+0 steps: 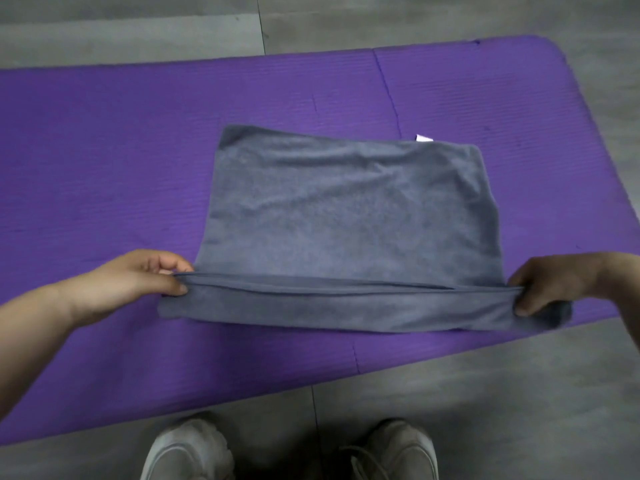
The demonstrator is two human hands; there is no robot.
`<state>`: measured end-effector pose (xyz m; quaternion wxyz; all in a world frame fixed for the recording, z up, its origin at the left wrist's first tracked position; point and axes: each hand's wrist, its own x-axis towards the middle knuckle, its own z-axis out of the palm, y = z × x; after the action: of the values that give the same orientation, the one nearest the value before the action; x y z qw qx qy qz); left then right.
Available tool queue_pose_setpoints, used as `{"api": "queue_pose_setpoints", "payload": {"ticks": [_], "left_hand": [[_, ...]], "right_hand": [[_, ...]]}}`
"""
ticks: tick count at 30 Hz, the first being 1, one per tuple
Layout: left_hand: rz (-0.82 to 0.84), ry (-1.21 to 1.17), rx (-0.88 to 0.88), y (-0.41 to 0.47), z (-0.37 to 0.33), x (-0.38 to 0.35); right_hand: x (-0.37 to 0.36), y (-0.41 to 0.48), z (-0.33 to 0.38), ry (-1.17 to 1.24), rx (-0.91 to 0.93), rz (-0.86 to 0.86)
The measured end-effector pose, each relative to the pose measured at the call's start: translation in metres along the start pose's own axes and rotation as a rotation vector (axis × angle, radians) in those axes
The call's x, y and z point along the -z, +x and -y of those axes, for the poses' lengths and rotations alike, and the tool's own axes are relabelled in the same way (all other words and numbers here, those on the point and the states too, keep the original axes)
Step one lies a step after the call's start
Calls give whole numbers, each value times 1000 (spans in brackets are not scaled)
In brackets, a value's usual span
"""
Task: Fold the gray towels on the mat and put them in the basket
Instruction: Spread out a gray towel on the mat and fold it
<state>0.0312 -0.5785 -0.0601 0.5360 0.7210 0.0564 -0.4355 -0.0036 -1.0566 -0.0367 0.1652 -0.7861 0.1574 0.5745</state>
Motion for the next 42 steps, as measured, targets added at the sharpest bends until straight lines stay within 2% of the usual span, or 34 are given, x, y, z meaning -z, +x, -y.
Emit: {"api": "queue_pose_setpoints", "payload": {"ticks": [2, 5, 9, 12, 17, 25, 29, 32, 37, 40, 42], "left_hand": [[-68, 16, -37, 8, -6, 4], [-246, 94, -102, 35, -21, 10], [-388, 194, -155, 71, -49, 14], [-493, 413, -185, 98, -62, 23], [-629, 507, -246, 141, -79, 35], [-742, 499, -140, 174, -100, 33], [-791, 475, -5, 179, -84, 37], [-769, 539, 13, 175, -72, 32], [-720, 573, 8, 169, -62, 22], [-689, 575, -2, 161, -59, 25], [-674, 553, -8, 149, -55, 29]], "right_hand": [[7, 2, -2, 103, 40, -40], [20, 8, 2, 267, 101, -241], [44, 22, 8, 467, 89, -458], [65, 32, 15, 557, 85, -562], [91, 50, 26, 582, 21, -726], [112, 67, 77, 383, -61, -945], [91, 75, 89, 298, -98, -1015], [52, 81, 96, 183, -64, -1128], [-7, 89, 95, 131, -139, -1001], [-14, 87, 92, 143, -205, -889], [-11, 86, 92, 121, -184, -834]]}}
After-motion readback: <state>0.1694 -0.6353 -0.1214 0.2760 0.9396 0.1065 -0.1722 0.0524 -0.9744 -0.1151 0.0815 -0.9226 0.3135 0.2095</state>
